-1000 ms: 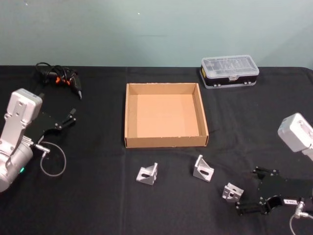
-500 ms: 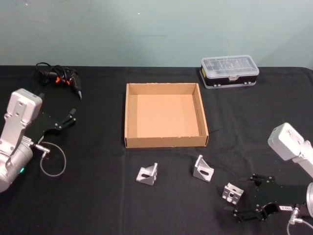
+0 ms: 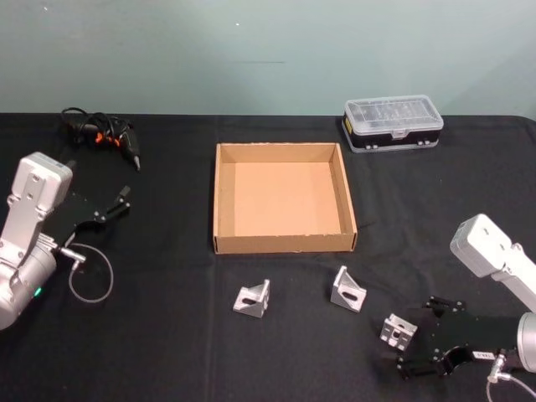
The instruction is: Use one hand to pick up the angle iron from the table and place it into the box.
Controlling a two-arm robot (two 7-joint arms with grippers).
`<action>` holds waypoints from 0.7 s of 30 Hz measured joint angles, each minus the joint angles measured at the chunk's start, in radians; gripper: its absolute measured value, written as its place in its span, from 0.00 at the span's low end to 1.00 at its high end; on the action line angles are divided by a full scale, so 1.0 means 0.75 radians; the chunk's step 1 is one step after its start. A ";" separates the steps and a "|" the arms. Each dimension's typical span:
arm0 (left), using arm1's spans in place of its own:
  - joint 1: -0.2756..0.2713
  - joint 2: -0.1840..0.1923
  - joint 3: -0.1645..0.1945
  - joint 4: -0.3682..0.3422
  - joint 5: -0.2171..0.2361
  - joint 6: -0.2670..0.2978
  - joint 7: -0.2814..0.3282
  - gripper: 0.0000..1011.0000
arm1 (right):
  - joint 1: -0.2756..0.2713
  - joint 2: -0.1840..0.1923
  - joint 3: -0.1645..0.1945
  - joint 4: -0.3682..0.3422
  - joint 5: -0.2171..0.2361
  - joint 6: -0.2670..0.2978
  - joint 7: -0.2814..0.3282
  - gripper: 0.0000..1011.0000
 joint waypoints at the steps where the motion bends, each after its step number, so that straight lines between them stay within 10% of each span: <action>1: 0.000 0.000 0.000 0.000 0.000 0.000 0.000 0.99 | 0.000 -0.002 0.001 0.001 -0.001 0.000 0.000 0.99; 21: 0.000 0.000 0.000 0.000 0.000 0.000 0.000 0.99 | -0.031 -0.032 0.031 0.015 -0.007 -0.006 -0.010 0.46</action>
